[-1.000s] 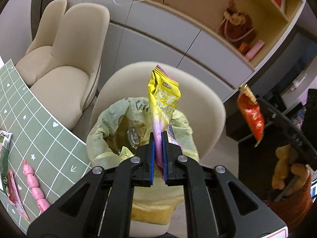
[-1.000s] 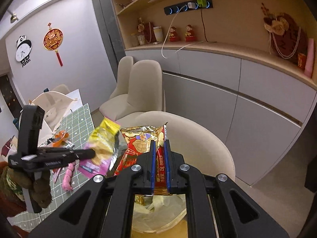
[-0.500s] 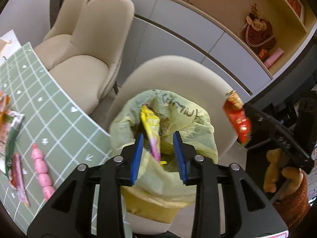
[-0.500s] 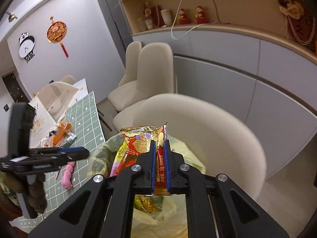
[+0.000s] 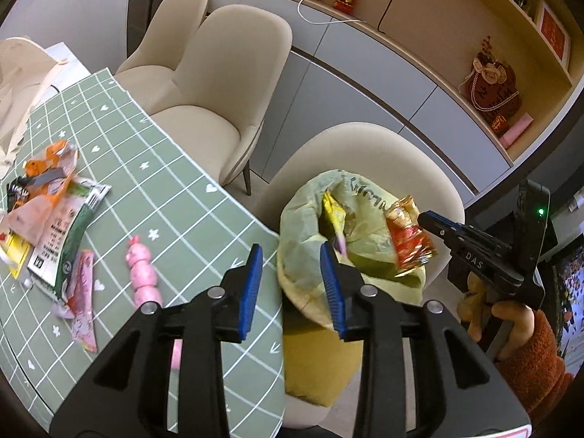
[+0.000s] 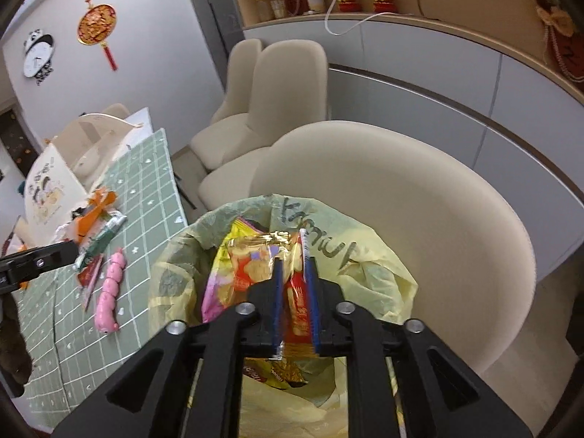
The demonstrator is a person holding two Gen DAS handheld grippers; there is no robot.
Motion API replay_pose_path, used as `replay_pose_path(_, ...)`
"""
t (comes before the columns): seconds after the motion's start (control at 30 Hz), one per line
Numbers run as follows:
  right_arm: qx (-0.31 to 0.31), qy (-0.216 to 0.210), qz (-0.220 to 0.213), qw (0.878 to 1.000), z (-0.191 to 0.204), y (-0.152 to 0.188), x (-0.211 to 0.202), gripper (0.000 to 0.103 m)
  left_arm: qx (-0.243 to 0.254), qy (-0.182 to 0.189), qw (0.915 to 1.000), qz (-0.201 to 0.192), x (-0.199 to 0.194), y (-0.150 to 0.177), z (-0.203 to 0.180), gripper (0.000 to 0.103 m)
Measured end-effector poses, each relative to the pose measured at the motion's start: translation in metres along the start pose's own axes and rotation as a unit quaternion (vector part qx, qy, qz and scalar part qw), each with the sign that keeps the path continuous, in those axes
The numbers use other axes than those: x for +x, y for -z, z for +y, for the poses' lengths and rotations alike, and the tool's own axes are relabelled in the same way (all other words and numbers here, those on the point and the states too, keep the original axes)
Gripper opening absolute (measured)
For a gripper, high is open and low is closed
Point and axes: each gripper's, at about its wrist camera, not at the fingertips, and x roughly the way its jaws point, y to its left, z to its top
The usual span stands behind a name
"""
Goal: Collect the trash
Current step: 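Carry the yellow-pink and red wrappers over the yellow bag bin and release both, then move both tools back over the snacks on the table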
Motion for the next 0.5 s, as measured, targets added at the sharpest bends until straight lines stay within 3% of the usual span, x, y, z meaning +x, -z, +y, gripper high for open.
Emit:
replay_pose_path(0.1,0.009,0.005,-0.006,1.000,0.003,0.002,-0.004,0.033,0.001,0.002,1.0000,-0.001,-0.008,0.006,0.007,0.031)
replay_pose_path(0.3,0.017,-0.001,-0.019,1.000,0.022,0.002,-0.021,0.033,0.004,0.001,1.0000,-0.008,-0.026,0.014,0.021,0.031)
replay_pose_path(0.5,-0.003,-0.026,-0.044,0.999,0.072,-0.009,-0.037,0.033,-0.003,-0.011,0.9996,-0.026,-0.055,0.021,0.047,0.031)
